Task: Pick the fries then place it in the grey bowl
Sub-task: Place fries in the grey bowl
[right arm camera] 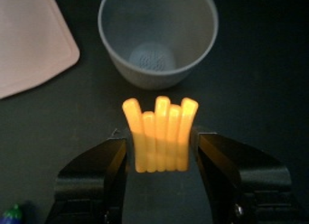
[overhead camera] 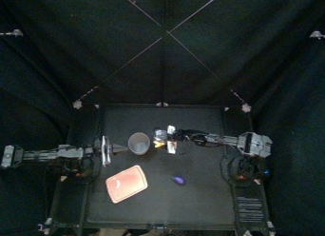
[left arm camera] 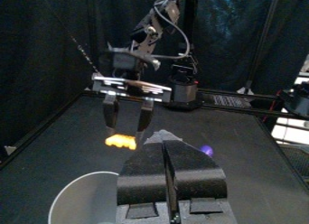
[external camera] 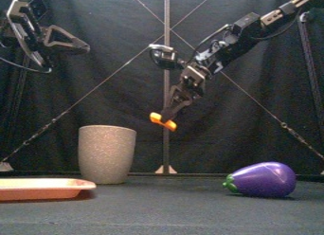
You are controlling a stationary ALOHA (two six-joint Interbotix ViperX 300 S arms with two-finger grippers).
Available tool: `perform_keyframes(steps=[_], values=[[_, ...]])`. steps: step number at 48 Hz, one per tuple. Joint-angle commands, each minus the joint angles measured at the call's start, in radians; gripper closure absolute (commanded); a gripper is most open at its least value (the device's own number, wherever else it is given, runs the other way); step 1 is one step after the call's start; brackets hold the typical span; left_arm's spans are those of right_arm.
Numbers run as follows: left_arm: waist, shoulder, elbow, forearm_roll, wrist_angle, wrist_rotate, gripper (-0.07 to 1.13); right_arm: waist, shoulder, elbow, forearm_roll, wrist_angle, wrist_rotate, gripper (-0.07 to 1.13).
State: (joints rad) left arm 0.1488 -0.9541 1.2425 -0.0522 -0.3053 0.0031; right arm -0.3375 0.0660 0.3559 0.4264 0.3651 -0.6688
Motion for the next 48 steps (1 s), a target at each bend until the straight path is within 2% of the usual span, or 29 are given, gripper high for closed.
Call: perform_keyframes(steps=[1,14,24,39,43,48], values=[[0.002,0.002,-0.014,-0.002,-0.009,0.003,1.06,0.017,-0.058,-0.023,0.009,-0.121,0.0,0.42],[0.003,0.0,-0.014,0.002,-0.031,0.005,1.06,0.046,-0.015,-0.051,0.074,-0.385,0.008,0.42],[0.012,0.0,-0.006,0.003,-0.031,0.005,1.06,0.081,0.072,-0.084,0.135,-0.472,0.006,0.42],[0.02,0.002,0.006,0.003,-0.049,0.005,1.04,0.129,0.184,-0.164,0.167,-0.485,0.009,0.42],[0.021,0.0,0.008,0.006,-0.049,0.005,1.02,0.124,0.207,-0.189,0.179,-0.463,0.011,0.38],[0.023,0.0,0.009,0.008,-0.049,0.005,1.01,0.123,0.244,-0.222,0.219,-0.407,0.011,0.27]])
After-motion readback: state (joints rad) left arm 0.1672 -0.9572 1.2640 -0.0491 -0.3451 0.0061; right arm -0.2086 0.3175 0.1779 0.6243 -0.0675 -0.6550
